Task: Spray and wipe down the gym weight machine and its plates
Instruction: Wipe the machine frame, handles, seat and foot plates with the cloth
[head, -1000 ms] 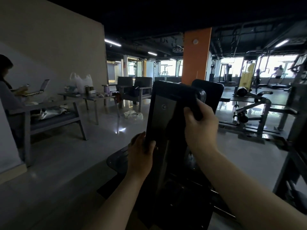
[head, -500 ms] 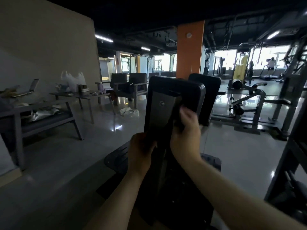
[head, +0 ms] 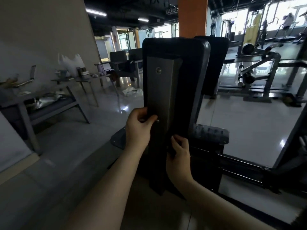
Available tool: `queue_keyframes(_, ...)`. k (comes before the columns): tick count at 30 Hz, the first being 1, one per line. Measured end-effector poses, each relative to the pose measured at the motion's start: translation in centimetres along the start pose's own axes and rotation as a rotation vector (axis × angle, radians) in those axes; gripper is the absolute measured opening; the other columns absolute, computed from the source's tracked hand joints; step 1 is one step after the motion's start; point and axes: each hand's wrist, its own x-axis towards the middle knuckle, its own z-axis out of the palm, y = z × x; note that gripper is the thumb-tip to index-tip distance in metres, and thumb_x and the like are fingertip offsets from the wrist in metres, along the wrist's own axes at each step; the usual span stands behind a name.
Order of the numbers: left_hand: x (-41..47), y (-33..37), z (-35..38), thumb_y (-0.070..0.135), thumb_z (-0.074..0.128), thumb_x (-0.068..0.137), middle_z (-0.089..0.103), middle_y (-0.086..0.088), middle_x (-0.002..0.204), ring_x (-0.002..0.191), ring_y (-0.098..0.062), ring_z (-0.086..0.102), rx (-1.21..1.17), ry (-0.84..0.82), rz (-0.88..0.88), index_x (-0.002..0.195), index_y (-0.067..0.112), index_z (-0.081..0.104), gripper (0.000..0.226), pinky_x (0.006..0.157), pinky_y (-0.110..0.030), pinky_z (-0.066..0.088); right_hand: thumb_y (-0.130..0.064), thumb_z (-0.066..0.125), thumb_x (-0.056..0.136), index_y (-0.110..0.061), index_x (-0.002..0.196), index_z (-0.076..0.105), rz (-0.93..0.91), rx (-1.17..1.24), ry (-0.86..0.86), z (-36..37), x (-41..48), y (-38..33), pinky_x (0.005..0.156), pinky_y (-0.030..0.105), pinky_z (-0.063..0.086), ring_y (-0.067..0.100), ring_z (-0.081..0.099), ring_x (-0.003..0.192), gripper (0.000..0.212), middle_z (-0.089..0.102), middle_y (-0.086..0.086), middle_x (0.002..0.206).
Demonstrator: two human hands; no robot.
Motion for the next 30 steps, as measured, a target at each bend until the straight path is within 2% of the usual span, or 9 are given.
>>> queue_keyframes(2,0.1,0.0,0.2,0.023,0.079,0.087,0.070,0.012,0.104,0.093,0.004,0.065,0.016,0.006,0.022,0.115,0.023,0.067,0.030,0.074,-0.004,0.047,-0.001,0.059,0.099,-0.017,0.134,0.059,0.030,0.000,0.021,-0.1,0.6,-0.7,0.102,0.012,0.046,0.000,0.050,0.119,0.039,0.044,-0.010,0.131)
queue_keyframes(5,0.2,-0.4,0.1,0.028,0.078,0.088,0.071,0.010,0.110,0.099,-0.003,0.066,0.048,0.019,0.040,0.118,0.021,0.069,0.032,0.083,-0.015,0.052,0.002,0.060,0.096,-0.016,0.138,0.060,-0.082,-0.022,0.089,-1.0,3.4,-3.8,0.104,0.007,0.040,-0.001,0.047,0.120,0.045,0.045,-0.005,0.133)
queue_keyframes(9,-0.1,-1.0,-0.3,0.025,0.076,0.091,0.072,0.015,0.112,0.102,-0.003,0.067,0.036,-0.012,0.030,0.114,0.038,0.068,0.027,0.092,-0.027,0.055,0.003,0.057,0.093,-0.015,0.145,0.055,-0.205,0.036,0.197,-1.8,5.6,-5.9,0.114,0.022,0.038,0.010,0.044,0.135,0.055,0.049,0.000,0.143)
queue_keyframes(11,-0.4,-0.9,-0.3,0.025,0.076,0.090,0.071,0.014,0.114,0.104,-0.001,0.066,0.038,-0.007,0.025,0.116,0.037,0.067,0.030,0.092,-0.026,0.055,0.003,0.058,0.092,-0.018,0.150,0.050,-0.207,-0.029,0.188,-0.7,4.1,-4.4,0.117,0.019,0.032,0.011,0.035,0.142,0.062,0.042,-0.002,0.151)
queue_keyframes(13,-0.7,-0.8,-0.1,0.025,0.078,0.088,0.070,0.011,0.115,0.102,0.004,0.064,0.061,0.019,0.036,0.123,0.027,0.068,0.036,0.086,-0.015,0.053,0.004,0.061,0.093,-0.022,0.152,0.046,-0.114,-0.021,0.143,1.1,1.7,-1.4,0.120,0.021,0.030,0.011,0.029,0.145,0.066,0.034,-0.004,0.156)
queue_keyframes(16,-1.4,-0.8,0.2,0.022,0.080,0.087,0.064,0.005,0.122,0.098,0.016,0.058,0.120,0.019,0.080,0.134,0.021,0.062,0.050,0.078,-0.001,0.045,0.002,0.062,0.096,-0.024,0.154,0.044,0.118,0.040,0.065,3.5,-2.5,3.4,0.123,0.035,0.032,0.010,0.026,0.149,0.066,0.028,-0.006,0.158)
queue_keyframes(20,-2.2,-1.3,0.5,0.022,0.082,0.085,0.050,0.002,0.132,0.113,0.008,0.054,0.203,-0.021,0.154,0.147,0.022,0.052,0.069,0.086,-0.006,0.048,-0.001,0.060,0.098,-0.029,0.152,0.044,0.336,0.095,-0.001,4.8,-4.9,5.5,0.121,0.042,0.036,0.015,0.030,0.148,0.062,0.027,-0.005,0.157)
queue_keyframes(27,-2.1,-2.1,0.9,0.032,0.082,0.084,0.042,0.005,0.142,0.124,-0.006,0.053,0.272,-0.024,0.201,0.151,0.024,0.047,0.077,0.097,-0.015,0.050,0.002,0.059,0.095,-0.022,0.154,0.042,0.104,0.193,0.152,3.9,-1.4,0.4,0.122,0.022,0.023,0.015,0.022,0.150,0.066,0.026,-0.003,0.157)
queue_keyframes(30,-2.4,-2.1,1.0,0.029,0.082,0.084,0.043,0.000,0.143,0.123,0.000,0.049,0.309,-0.010,0.220,0.151,0.019,0.047,0.076,0.090,0.000,0.042,0.006,0.060,0.092,-0.027,0.158,0.034,0.133,0.100,0.126,5.2,-2.2,1.9,0.119,0.016,0.017,0.013,0.012,0.151,0.079,0.018,-0.005,0.163)
